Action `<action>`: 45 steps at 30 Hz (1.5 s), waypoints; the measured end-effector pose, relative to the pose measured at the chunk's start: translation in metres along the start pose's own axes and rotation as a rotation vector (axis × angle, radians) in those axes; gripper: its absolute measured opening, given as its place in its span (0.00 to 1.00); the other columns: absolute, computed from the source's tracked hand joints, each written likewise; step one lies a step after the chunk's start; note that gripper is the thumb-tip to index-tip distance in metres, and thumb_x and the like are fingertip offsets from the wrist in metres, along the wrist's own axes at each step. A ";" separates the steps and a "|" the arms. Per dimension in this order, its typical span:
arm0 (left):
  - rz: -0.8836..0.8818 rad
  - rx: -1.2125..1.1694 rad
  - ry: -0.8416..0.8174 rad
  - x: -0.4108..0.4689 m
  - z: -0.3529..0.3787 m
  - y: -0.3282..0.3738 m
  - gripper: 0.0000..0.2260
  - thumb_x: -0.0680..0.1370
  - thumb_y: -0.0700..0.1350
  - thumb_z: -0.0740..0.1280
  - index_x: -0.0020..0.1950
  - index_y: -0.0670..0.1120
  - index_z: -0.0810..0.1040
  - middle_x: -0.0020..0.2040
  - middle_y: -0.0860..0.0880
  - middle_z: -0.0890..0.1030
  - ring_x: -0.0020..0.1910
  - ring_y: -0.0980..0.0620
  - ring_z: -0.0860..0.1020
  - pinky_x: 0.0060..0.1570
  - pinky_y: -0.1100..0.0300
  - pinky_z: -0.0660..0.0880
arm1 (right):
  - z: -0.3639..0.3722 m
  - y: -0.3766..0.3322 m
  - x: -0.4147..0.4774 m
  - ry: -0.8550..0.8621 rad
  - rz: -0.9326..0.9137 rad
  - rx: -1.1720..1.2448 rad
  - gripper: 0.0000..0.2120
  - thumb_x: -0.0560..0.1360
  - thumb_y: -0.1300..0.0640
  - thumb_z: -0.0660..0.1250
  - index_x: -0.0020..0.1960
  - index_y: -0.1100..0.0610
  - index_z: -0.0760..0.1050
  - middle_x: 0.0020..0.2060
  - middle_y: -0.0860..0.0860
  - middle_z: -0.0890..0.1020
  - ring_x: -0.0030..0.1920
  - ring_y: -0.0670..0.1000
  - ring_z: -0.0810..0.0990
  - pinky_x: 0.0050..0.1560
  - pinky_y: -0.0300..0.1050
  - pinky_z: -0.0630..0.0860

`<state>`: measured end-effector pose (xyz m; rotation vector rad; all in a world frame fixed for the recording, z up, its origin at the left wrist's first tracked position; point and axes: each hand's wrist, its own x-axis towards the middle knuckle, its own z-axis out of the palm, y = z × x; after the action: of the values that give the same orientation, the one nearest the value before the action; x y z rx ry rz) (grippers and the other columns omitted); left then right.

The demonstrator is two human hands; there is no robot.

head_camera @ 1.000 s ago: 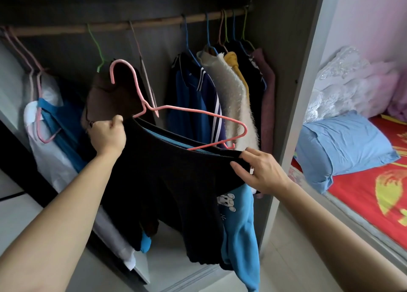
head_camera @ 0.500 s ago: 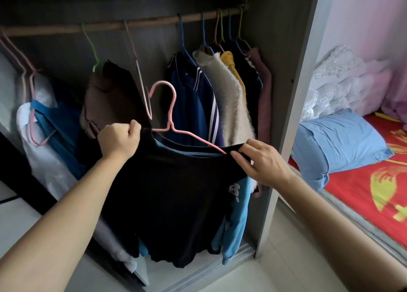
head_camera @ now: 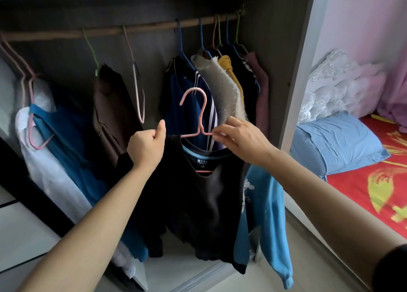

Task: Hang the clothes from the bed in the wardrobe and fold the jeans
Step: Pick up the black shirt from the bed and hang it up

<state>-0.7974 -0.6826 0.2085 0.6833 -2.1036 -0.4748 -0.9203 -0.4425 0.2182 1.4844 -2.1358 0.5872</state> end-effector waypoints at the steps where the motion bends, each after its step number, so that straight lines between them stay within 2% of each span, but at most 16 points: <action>1: 0.000 -0.017 0.009 0.001 0.001 0.001 0.31 0.81 0.58 0.61 0.22 0.43 0.61 0.19 0.48 0.63 0.23 0.46 0.65 0.29 0.54 0.58 | -0.004 0.003 0.005 -0.008 -0.009 -0.005 0.14 0.81 0.45 0.63 0.59 0.52 0.81 0.45 0.51 0.77 0.45 0.53 0.77 0.46 0.46 0.74; 5: 0.094 0.022 -0.023 0.001 0.003 -0.003 0.31 0.81 0.59 0.62 0.22 0.45 0.60 0.19 0.48 0.63 0.21 0.45 0.65 0.27 0.53 0.58 | -0.009 0.016 0.003 -0.102 0.024 -0.004 0.14 0.83 0.48 0.61 0.55 0.58 0.79 0.47 0.53 0.81 0.47 0.56 0.79 0.51 0.52 0.76; 9: 0.050 0.039 -0.022 0.005 0.000 -0.014 0.32 0.80 0.60 0.62 0.21 0.46 0.59 0.18 0.50 0.62 0.20 0.50 0.63 0.25 0.57 0.54 | -0.008 0.021 -0.011 -0.168 0.155 0.040 0.15 0.84 0.44 0.55 0.56 0.55 0.72 0.37 0.47 0.80 0.37 0.54 0.79 0.42 0.57 0.77; 12: -0.015 -0.022 0.005 0.007 0.001 -0.015 0.32 0.80 0.61 0.61 0.21 0.46 0.61 0.19 0.50 0.62 0.20 0.51 0.63 0.25 0.58 0.56 | -0.010 0.019 -0.007 -0.113 0.171 0.100 0.13 0.83 0.44 0.58 0.56 0.53 0.74 0.33 0.41 0.76 0.34 0.48 0.76 0.39 0.51 0.76; 15: 0.034 -0.037 0.003 0.010 0.001 -0.010 0.32 0.80 0.63 0.59 0.22 0.46 0.62 0.19 0.51 0.64 0.20 0.52 0.65 0.25 0.59 0.57 | -0.013 0.017 0.004 -0.069 0.177 0.257 0.10 0.83 0.47 0.61 0.52 0.52 0.76 0.30 0.40 0.74 0.31 0.42 0.74 0.35 0.35 0.70; 19: 0.155 -0.267 -0.319 0.013 -0.005 -0.010 0.27 0.77 0.69 0.58 0.29 0.50 0.76 0.25 0.54 0.74 0.28 0.56 0.74 0.32 0.57 0.69 | -0.016 0.007 0.020 -0.001 0.132 0.329 0.05 0.82 0.51 0.64 0.48 0.49 0.74 0.30 0.39 0.73 0.33 0.39 0.75 0.35 0.29 0.68; 20: 0.163 -0.358 -0.420 0.012 -0.007 -0.010 0.22 0.76 0.68 0.62 0.32 0.54 0.79 0.29 0.57 0.78 0.32 0.59 0.77 0.35 0.61 0.71 | -0.017 0.007 0.023 0.007 0.131 0.322 0.04 0.82 0.52 0.65 0.48 0.49 0.74 0.31 0.39 0.74 0.34 0.38 0.76 0.35 0.28 0.68; 23: 0.179 -0.532 -0.496 0.014 -0.009 -0.012 0.02 0.73 0.58 0.72 0.43 0.65 0.84 0.42 0.60 0.85 0.44 0.63 0.82 0.43 0.73 0.73 | -0.018 0.009 0.028 0.032 0.170 0.343 0.07 0.80 0.51 0.67 0.50 0.54 0.80 0.35 0.40 0.77 0.36 0.38 0.77 0.38 0.31 0.70; 25: 0.166 -0.588 -0.416 0.016 -0.008 -0.012 0.04 0.74 0.53 0.74 0.43 0.65 0.84 0.43 0.60 0.85 0.44 0.63 0.83 0.43 0.75 0.73 | -0.011 0.011 0.025 0.042 0.263 0.302 0.12 0.78 0.48 0.70 0.58 0.52 0.79 0.46 0.45 0.80 0.46 0.41 0.77 0.50 0.42 0.75; 27: 0.156 -0.593 -0.344 0.019 -0.005 -0.011 0.06 0.74 0.52 0.74 0.41 0.65 0.84 0.43 0.61 0.85 0.46 0.63 0.82 0.45 0.75 0.73 | 0.003 0.015 0.012 0.061 0.436 0.058 0.25 0.74 0.43 0.72 0.67 0.49 0.72 0.61 0.51 0.74 0.61 0.51 0.71 0.64 0.53 0.69; 29: 0.135 -0.586 -0.320 0.022 -0.005 -0.013 0.07 0.74 0.52 0.74 0.40 0.66 0.83 0.43 0.62 0.84 0.46 0.63 0.82 0.47 0.72 0.74 | 0.016 0.019 -0.008 0.167 0.666 -0.103 0.32 0.70 0.41 0.73 0.70 0.51 0.68 0.63 0.55 0.70 0.64 0.58 0.67 0.65 0.55 0.65; 33: 0.115 -0.543 -0.336 0.027 -0.004 -0.020 0.02 0.74 0.53 0.74 0.44 0.62 0.84 0.43 0.60 0.85 0.47 0.61 0.82 0.54 0.59 0.78 | 0.032 0.033 -0.039 0.218 1.020 0.143 0.21 0.70 0.46 0.72 0.57 0.56 0.74 0.52 0.55 0.79 0.56 0.58 0.76 0.54 0.49 0.71; 35: 0.143 -0.503 -0.385 0.026 -0.001 -0.021 0.03 0.74 0.53 0.73 0.47 0.59 0.85 0.43 0.59 0.85 0.47 0.58 0.82 0.54 0.55 0.79 | 0.029 0.040 -0.039 0.223 1.084 0.302 0.09 0.70 0.51 0.70 0.42 0.57 0.81 0.39 0.54 0.84 0.49 0.57 0.81 0.47 0.46 0.74; 37: 0.195 -0.410 -0.434 0.023 0.003 -0.021 0.05 0.75 0.54 0.73 0.50 0.58 0.85 0.40 0.58 0.83 0.44 0.56 0.81 0.51 0.51 0.79 | 0.024 0.044 -0.036 0.268 1.128 0.379 0.09 0.68 0.54 0.68 0.33 0.55 0.82 0.27 0.51 0.83 0.41 0.54 0.83 0.45 0.44 0.79; 42: 0.366 -0.036 -0.488 0.009 0.015 -0.028 0.08 0.74 0.61 0.69 0.50 0.62 0.84 0.39 0.60 0.78 0.36 0.60 0.77 0.36 0.58 0.73 | 0.006 0.041 -0.021 0.472 1.090 0.386 0.11 0.64 0.44 0.65 0.31 0.50 0.81 0.26 0.42 0.82 0.34 0.44 0.82 0.45 0.42 0.79; 45: 0.217 -0.296 -0.449 0.011 0.017 -0.028 0.07 0.75 0.55 0.72 0.51 0.57 0.85 0.39 0.56 0.81 0.38 0.57 0.80 0.42 0.56 0.76 | 0.007 0.032 -0.012 0.396 0.941 0.411 0.09 0.65 0.45 0.68 0.34 0.49 0.82 0.28 0.41 0.83 0.32 0.38 0.80 0.38 0.35 0.76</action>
<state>-0.8084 -0.7100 0.1902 0.1815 -2.4167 -0.8571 -0.9474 -0.4275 0.2023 0.3418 -2.3596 1.5600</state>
